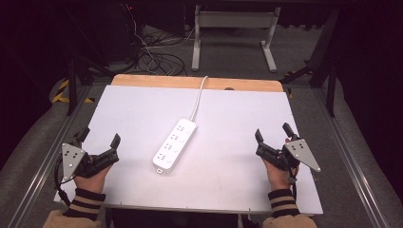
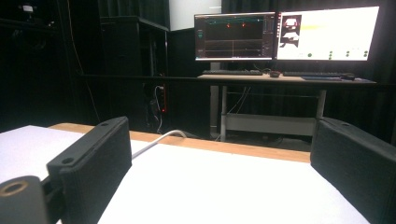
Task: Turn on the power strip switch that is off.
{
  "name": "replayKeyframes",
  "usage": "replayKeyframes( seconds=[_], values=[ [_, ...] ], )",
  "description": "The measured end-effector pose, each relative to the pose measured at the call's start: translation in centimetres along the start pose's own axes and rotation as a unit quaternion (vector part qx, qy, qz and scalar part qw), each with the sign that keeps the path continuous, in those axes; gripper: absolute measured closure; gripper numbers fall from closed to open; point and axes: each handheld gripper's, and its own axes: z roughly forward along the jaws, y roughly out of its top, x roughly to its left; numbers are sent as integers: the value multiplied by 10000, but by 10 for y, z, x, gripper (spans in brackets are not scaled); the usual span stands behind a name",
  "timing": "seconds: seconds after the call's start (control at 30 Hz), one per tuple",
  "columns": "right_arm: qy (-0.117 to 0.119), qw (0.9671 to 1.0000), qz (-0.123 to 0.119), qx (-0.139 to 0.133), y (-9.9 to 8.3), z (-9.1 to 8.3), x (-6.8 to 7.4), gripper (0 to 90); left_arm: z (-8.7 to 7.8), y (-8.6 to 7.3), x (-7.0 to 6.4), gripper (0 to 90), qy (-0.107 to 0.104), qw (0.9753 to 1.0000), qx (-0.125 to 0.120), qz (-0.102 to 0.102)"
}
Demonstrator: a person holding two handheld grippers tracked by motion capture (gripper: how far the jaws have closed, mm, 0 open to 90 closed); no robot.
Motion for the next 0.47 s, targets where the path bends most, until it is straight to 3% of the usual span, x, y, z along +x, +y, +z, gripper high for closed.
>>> replayKeyframes(
  seconds=[0.47],
  values=[
    [4, 10000, 60, -19, 0, 1, -3, 56, 6, -1, 0, 12, -23, 10000, 35, 9]
  ],
)
